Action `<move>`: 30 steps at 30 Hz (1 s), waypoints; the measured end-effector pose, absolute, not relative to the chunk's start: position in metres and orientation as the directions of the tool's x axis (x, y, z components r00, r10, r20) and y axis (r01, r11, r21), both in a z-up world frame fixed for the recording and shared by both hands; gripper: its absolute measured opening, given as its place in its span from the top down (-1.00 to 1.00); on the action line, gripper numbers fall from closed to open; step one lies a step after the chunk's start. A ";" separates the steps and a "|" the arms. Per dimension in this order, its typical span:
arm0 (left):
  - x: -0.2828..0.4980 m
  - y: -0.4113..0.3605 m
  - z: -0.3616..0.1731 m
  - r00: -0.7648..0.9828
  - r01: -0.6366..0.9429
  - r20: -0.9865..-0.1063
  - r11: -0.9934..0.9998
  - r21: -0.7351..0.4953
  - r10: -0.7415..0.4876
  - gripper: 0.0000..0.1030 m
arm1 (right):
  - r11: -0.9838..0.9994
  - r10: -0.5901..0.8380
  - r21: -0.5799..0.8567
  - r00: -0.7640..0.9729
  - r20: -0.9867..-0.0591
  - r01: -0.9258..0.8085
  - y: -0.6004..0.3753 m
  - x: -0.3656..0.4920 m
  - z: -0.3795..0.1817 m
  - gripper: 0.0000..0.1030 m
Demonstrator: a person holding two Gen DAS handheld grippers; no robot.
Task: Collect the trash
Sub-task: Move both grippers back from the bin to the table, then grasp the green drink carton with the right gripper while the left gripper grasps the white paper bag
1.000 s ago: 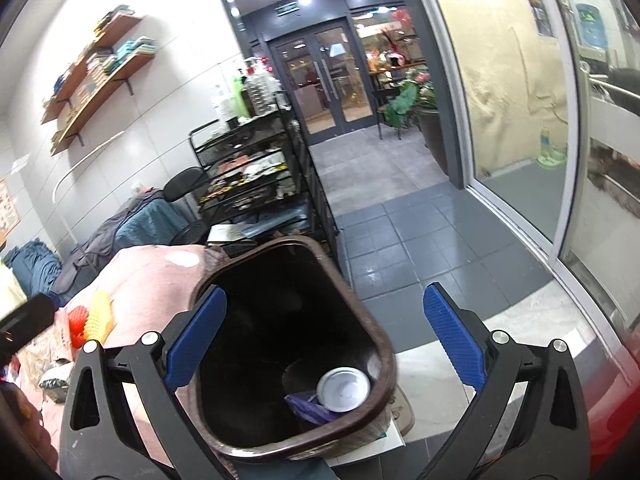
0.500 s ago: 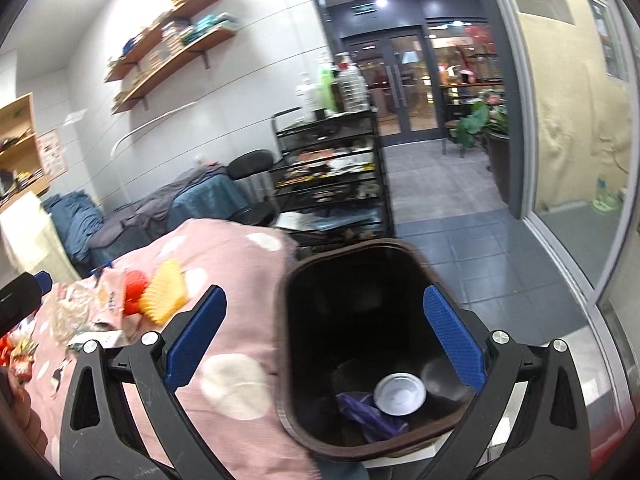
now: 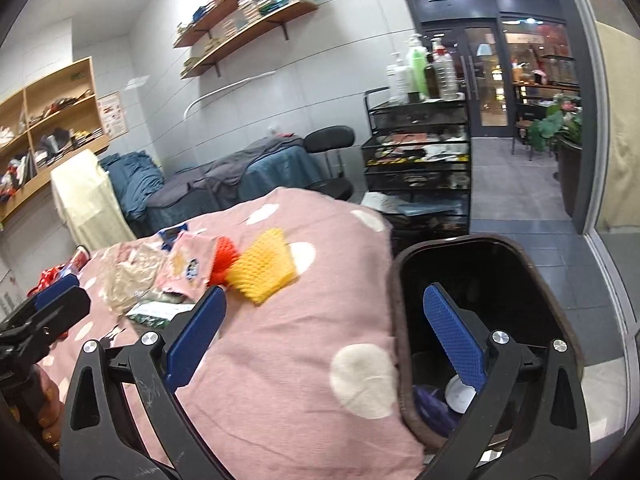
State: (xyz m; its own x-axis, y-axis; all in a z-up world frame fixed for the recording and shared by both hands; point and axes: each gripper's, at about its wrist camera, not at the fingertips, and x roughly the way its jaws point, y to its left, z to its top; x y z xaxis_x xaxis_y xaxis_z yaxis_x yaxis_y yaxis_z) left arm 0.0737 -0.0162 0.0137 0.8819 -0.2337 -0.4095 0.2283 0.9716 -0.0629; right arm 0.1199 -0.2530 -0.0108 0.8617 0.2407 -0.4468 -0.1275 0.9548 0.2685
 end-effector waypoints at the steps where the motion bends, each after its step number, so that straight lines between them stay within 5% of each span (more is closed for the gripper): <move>1: 0.072 -0.010 0.011 0.884 0.213 -0.414 0.975 -0.063 -0.220 -0.89 | 0.953 0.253 0.267 0.855 -0.452 -0.142 -0.246 0.120 -0.011 -0.89; 10: 0.060 0.060 -0.019 0.865 0.082 -0.480 0.985 -0.150 -0.145 -0.89 | 0.931 0.363 0.244 0.775 -0.517 -0.272 -0.193 0.128 -0.019 -0.89; 24: 0.081 0.110 -0.047 0.785 0.052 -0.614 0.997 -0.065 -0.081 -0.89 | 0.781 0.509 0.102 0.535 -0.674 -0.616 -0.090 0.168 -0.034 -0.89; 30: 0.108 0.135 -0.049 0.767 0.057 -0.635 0.996 -0.072 -0.090 -0.89 | 0.590 0.552 -0.019 0.420 -0.720 -0.807 -0.047 0.188 -0.040 -0.59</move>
State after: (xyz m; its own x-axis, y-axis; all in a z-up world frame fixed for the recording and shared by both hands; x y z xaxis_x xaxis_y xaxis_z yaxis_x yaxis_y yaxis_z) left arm 0.1075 0.1353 -0.0486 0.7671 -0.0896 -0.6352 0.0568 0.9958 -0.0719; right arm 0.1877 -0.0472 -0.0400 0.4199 0.5521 -0.7204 -0.8075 0.5896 -0.0188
